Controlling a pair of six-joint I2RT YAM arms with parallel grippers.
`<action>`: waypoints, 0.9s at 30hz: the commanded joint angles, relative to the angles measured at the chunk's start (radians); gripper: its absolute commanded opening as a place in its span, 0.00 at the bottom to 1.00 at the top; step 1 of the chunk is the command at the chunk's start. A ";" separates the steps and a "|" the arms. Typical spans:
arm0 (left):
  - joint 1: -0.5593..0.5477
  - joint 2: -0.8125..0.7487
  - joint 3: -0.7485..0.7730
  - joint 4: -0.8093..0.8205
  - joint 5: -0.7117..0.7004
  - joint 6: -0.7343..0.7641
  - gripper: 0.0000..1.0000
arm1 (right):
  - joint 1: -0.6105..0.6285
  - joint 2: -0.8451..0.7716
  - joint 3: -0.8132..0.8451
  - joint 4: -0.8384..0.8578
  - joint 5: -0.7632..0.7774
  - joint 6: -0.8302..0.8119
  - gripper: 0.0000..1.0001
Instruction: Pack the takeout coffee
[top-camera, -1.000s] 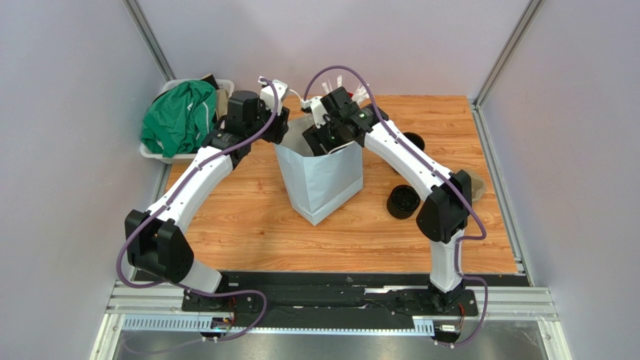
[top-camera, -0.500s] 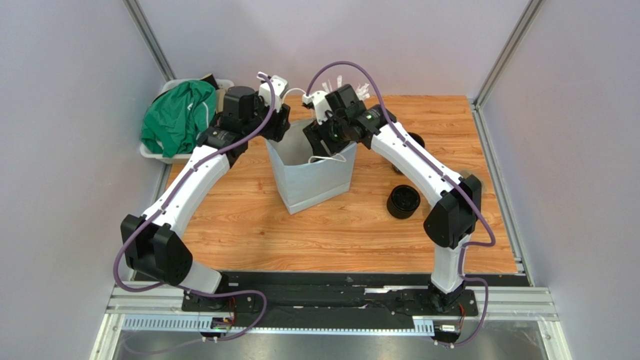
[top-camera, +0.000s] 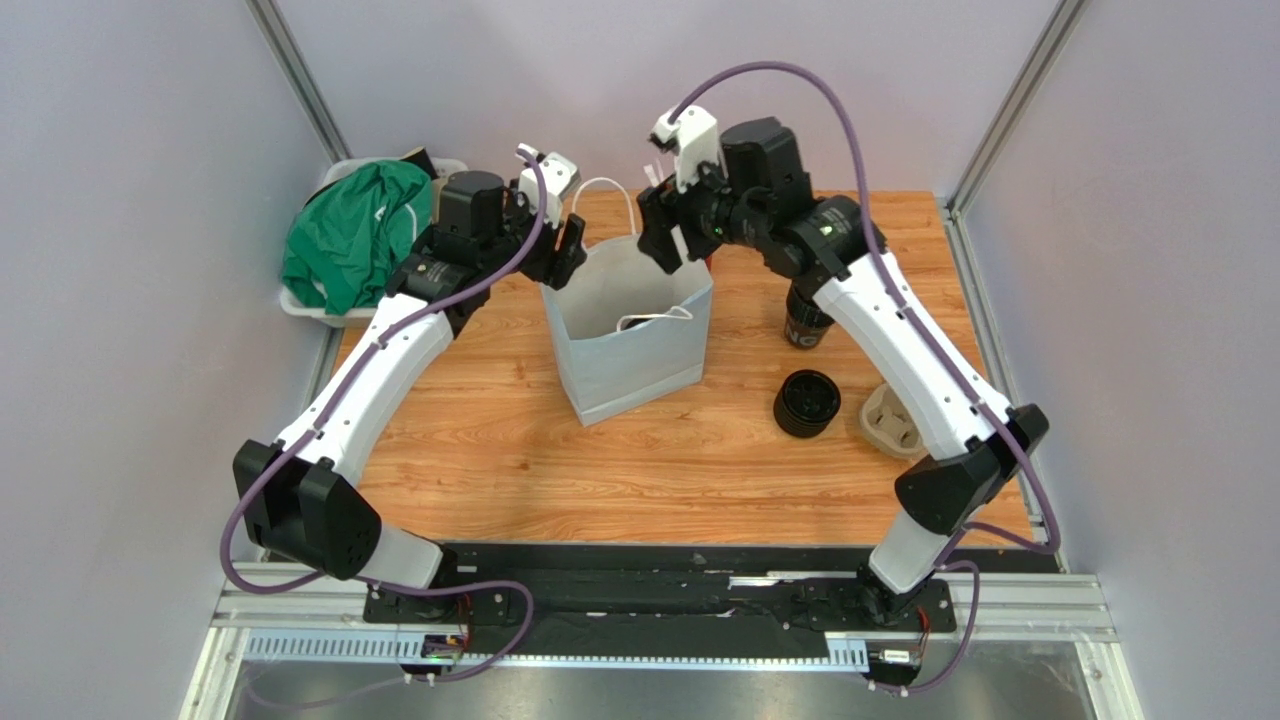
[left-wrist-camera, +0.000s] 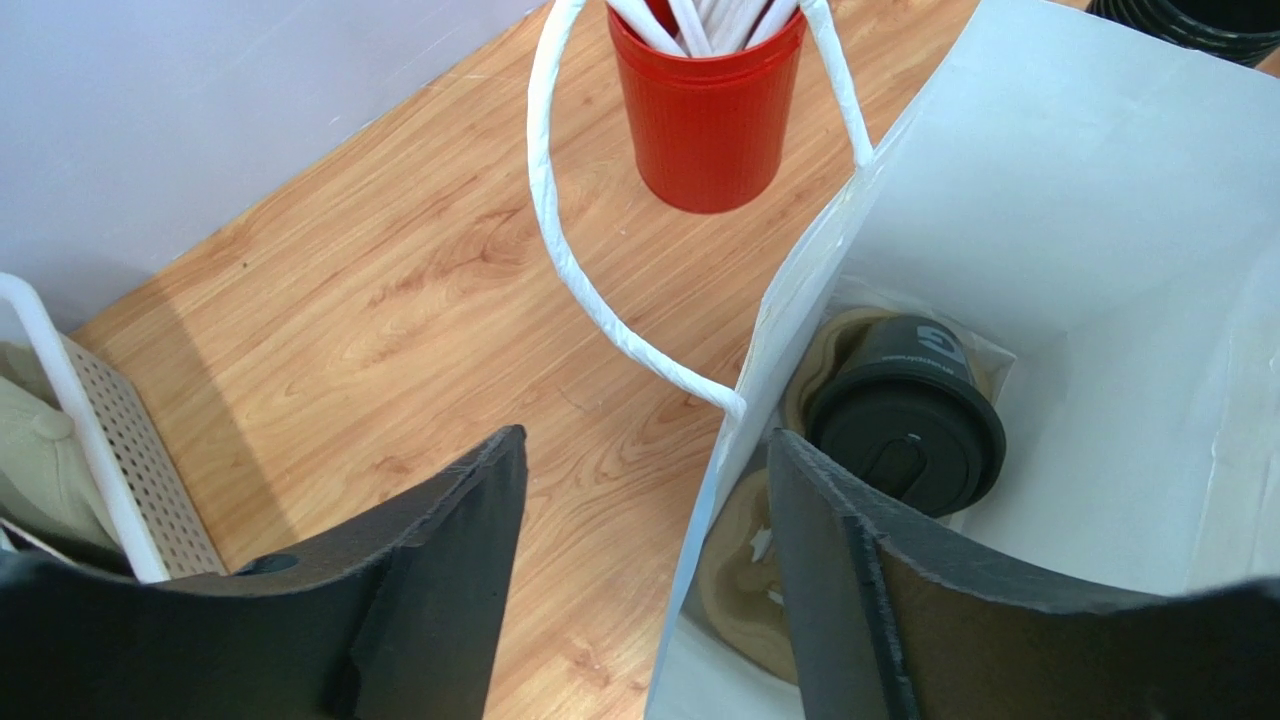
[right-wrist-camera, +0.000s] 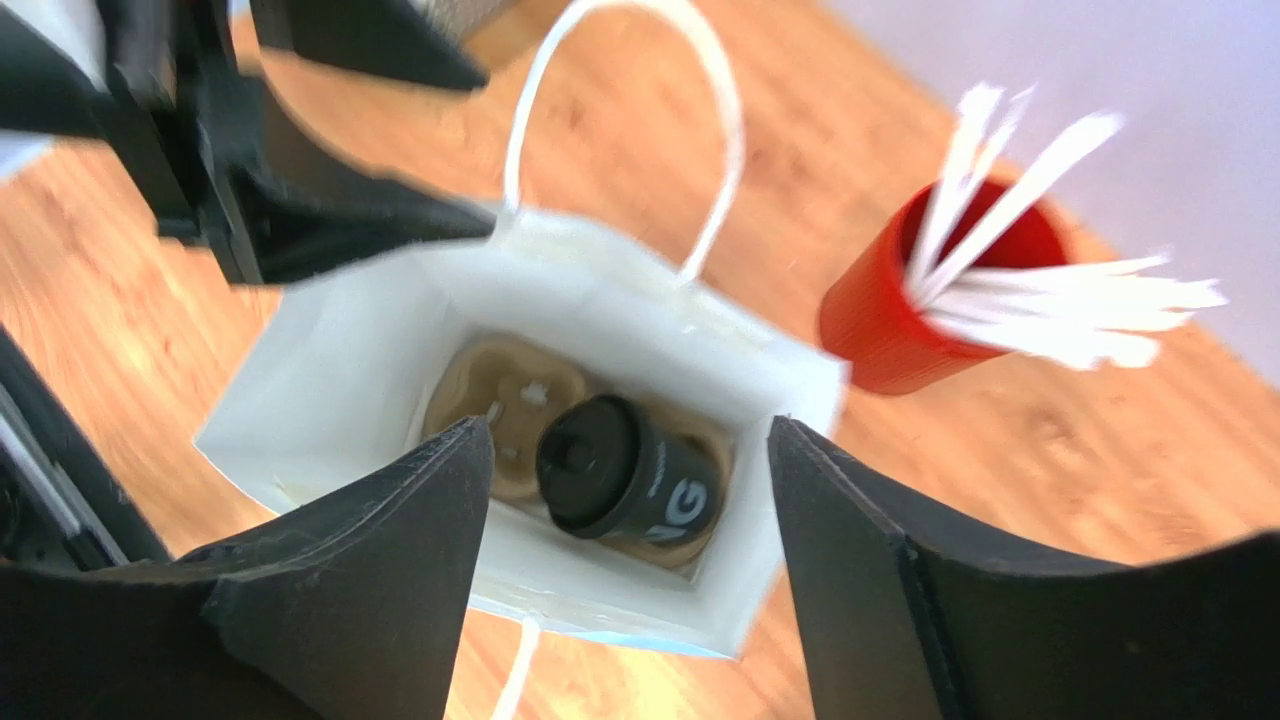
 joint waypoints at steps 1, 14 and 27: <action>-0.002 -0.041 0.028 -0.013 0.009 0.043 0.71 | -0.090 -0.056 0.080 0.081 0.026 0.082 0.70; -0.001 -0.096 0.206 -0.278 0.029 0.202 0.95 | -0.281 0.134 0.085 0.155 0.026 0.171 0.59; 0.120 -0.241 0.084 -0.459 0.101 0.337 0.97 | -0.308 0.306 0.155 0.241 0.068 0.150 0.51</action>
